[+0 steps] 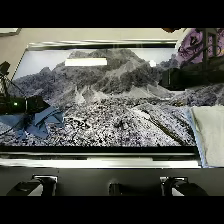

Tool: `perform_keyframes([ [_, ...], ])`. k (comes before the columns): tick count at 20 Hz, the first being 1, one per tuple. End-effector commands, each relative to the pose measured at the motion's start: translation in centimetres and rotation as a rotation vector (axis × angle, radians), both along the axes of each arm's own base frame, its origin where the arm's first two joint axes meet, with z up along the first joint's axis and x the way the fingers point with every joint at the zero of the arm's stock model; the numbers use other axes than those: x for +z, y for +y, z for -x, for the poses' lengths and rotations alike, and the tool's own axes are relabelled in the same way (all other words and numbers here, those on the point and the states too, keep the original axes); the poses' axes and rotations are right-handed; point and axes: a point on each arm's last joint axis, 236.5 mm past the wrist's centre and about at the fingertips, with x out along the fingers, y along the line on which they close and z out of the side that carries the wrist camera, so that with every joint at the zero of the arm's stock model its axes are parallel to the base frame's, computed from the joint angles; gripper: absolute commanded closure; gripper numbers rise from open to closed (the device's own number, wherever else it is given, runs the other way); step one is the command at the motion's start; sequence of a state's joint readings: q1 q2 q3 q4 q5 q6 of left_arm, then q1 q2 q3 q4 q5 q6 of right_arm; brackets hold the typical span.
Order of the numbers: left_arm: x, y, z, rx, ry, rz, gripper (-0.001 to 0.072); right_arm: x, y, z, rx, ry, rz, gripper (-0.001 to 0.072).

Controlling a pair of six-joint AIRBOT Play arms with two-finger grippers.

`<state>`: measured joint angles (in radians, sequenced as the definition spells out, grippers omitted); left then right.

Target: Fold the clothes and pants, and hang the long-sleeved shirts on hangers.

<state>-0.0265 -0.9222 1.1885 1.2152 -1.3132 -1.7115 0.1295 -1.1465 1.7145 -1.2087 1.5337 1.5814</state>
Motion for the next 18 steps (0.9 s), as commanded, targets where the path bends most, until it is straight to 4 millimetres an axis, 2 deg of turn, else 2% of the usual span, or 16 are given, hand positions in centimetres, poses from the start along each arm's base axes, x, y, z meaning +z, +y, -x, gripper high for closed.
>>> perform_keyframes([
  [1, -1.3, 1.6, -0.2, 0.105, 0.063, -0.024, -0.0013, 0.4, 0.1, -0.4, -0.016, -0.017, -0.015, 0.0680],
  [5, -3.8, 13.9, -1.4, 0.378, 0.099, -0.401, -0.0013, 0.4, 0.1, -0.4, -0.020, -0.014, -0.020, 0.0680],
  [7, -5.1, 18.2, -2.8, 0.458, 0.102, -0.457, -0.0013, 0.5, 0.1, -0.7, -0.024, -0.025, -0.023, 0.0679],
  [9, -7.4, 22.0, -4.2, 0.532, 0.125, -0.456, -0.0013, 1.2, 0.3, -1.3, -0.032, -0.059, -0.041, 0.0679],
  [11, -10.7, 25.0, -4.7, 0.582, 0.185, -0.454, -0.0013, 1.4, 0.3, -1.7, -0.039, -0.075, -0.042, 0.0678],
  [13, -14.5, 27.4, -4.2, 0.619, 0.279, -0.446, -0.0013, 1.4, 0.2, -1.8, -0.043, -0.081, -0.040, 0.0677],
  [15, -17.6, 29.1, -3.5, 0.644, 0.355, -0.437, -0.0013, 1.4, 0.2, -1.8, -0.043, -0.079, -0.039, 0.0677],
  [18, -20.7, 30.2, -3.1, 0.669, 0.416, -0.421, -0.0013, 1.4, 0.2, -1.8, -0.043, -0.078, -0.039, 0.0677],
])
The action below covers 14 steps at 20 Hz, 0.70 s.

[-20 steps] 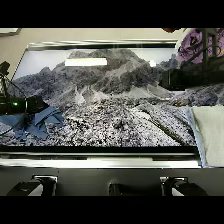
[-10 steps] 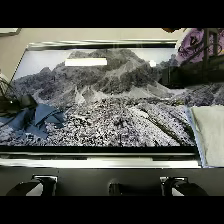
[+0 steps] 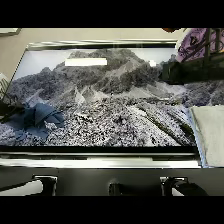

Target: Fold the clothes and pants, and hang the long-sleeved shirts on hangers.

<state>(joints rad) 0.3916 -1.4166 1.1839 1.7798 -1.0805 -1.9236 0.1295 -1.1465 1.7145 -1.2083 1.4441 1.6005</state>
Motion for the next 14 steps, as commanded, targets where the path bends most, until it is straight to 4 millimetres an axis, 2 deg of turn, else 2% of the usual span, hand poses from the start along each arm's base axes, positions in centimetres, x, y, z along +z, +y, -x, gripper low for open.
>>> perform_keyframes([
  [1, -3.7, 1.9, 0.6, 0.053, 0.055, 0.022, -0.0013, 0.1, 0.0, -0.1, -0.002, -0.006, -0.002, 0.0677],
  [2, -3.9, 1.7, 0.5, 0.053, 0.054, 0.029, 0.0145, 0.1, 0.0, -0.1, -0.002, -0.007, -0.003, 0.0676],
  [3, -3.7, 1.3, 0.3, 0.051, 0.046, 0.040, 0.0644, 0.1, 0.0, -0.1, -0.007, -0.002, -0.008, 0.0663],
  [4, -3.3, 0.7, -0.2, 0.036, 0.031, 0.045, 0.0691, 0.1, 0.0, -0.1, -0.016, 0.003, -0.014, 0.0616],
  [6, -1.7, -1.2, -1.3, -0.012, 0.002, 0.036, 0.0693, 0.1, 0.0, 0.0, -0.027, 0.013, -0.022, 0.0571],
  [8, 0.5, -4.8, -2.8, -0.081, -0.054, 0.051, 0.0693, -0.1, 0.0, 0.2, -0.024, 0.024, -0.018, 0.0564],
  [10, 3.0, -10.6, -4.3, -0.170, -0.131, 0.116, 0.0694, -0.6, -0.1, 0.9, -0.014, 0.057, -0.006, 0.0563],
  [12, 5.6, -18.7, -5.1, -0.270, -0.213, 0.249, 0.0693, -1.1, -0.2, 1.8, -0.002, 0.092, 0.010, 0.0562],
  [14, 8.1, -27.5, -4.4, -0.394, -0.268, 0.399, 0.0693, -1.4, -0.7, 2.4, -0.005, 0.108, 0.032, 0.0562],
])
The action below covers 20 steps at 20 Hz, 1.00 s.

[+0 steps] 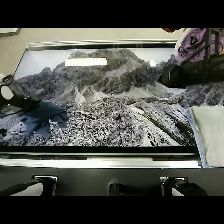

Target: Fold the clothes and pants, and hang the long-sleeved shirts on hangers.

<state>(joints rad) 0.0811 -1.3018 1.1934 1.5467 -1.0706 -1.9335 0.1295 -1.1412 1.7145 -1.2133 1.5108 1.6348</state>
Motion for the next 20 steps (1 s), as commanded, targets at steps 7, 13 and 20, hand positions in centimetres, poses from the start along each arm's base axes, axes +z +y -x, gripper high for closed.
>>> perform_keyframes([
  [7, 7.0, -35.1, 7.0, -0.554, -0.178, 0.502, 0.0693, -1.0, -2.3, 1.8, -0.028, 0.054, 0.097, 0.0561],
  [13, -1.4, -43.3, 7.8, -0.457, -0.082, 0.595, 0.0608, -2.5, -5.4, 2.9, -0.085, 0.128, 0.225, 0.0484],
  [20, 2.2, -31.1, 2.3, -0.407, -0.106, 0.508, 0.0021, -5.7, -13.3, -1.9, -0.347, 0.068, 0.296, 0.0215],
])
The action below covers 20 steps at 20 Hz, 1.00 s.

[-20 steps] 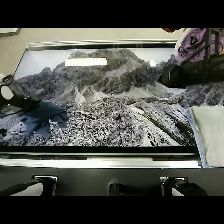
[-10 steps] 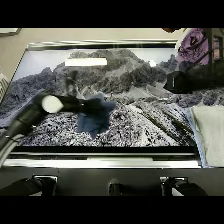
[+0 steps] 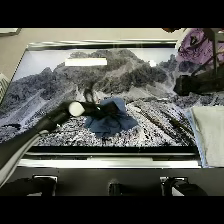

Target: Fold the clothes and pants, and hang the long-sleeved shirts on hangers.

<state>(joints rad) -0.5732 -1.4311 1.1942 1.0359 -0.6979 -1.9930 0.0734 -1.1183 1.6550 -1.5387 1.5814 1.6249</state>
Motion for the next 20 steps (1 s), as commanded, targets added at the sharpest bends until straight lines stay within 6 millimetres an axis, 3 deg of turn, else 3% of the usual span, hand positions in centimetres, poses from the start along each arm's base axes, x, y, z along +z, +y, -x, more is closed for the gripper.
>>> perform_keyframes([
  [1, 2.6, 7.4, -2.0, 0.013, -0.031, -0.050, 0.0021, -4.7, -4.0, -2.3, -0.176, 0.010, -0.081, 0.0215],
  [2, 3.3, 9.7, -2.5, 0.030, -0.040, -0.061, 0.0023, -7.8, -3.2, -2.4, -0.203, 0.060, -0.208, 0.0215],
  [5, 3.9, 14.7, -3.3, 0.082, -0.028, -0.085, 0.0026, -16.3, 2.6, -1.1, -0.194, 0.233, -0.597, 0.0216],
  [7, 3.7, 16.4, -3.8, 0.119, -0.011, -0.088, 0.0027, -20.9, 6.1, 0.2, -0.169, 0.301, -0.708, 0.0215],
  [10, 3.6, 17.3, -4.2, 0.139, -0.014, -0.095, 0.0027, -25.9, 8.9, 1.9, -0.181, 0.392, -0.695, 0.0215],
  [15, 3.2, 17.5, -4.2, 0.134, -0.014, -0.114, 0.0026, -29.0, 12.6, 1.4, -0.157, 0.409, -0.664, 0.0236],
  [19, 3.1, 17.8, -4.2, 0.132, -0.016, -0.130, 0.0027, -30.2, 14.1, 0.5, -0.219, 0.427, -0.732, 0.0239],
  [20, 3.0, 17.8, -4.2, 0.131, -0.015, -0.131, 0.0027, -30.4, 14.3, 0.4, -0.224, 0.426, -0.741, 0.0275],
])
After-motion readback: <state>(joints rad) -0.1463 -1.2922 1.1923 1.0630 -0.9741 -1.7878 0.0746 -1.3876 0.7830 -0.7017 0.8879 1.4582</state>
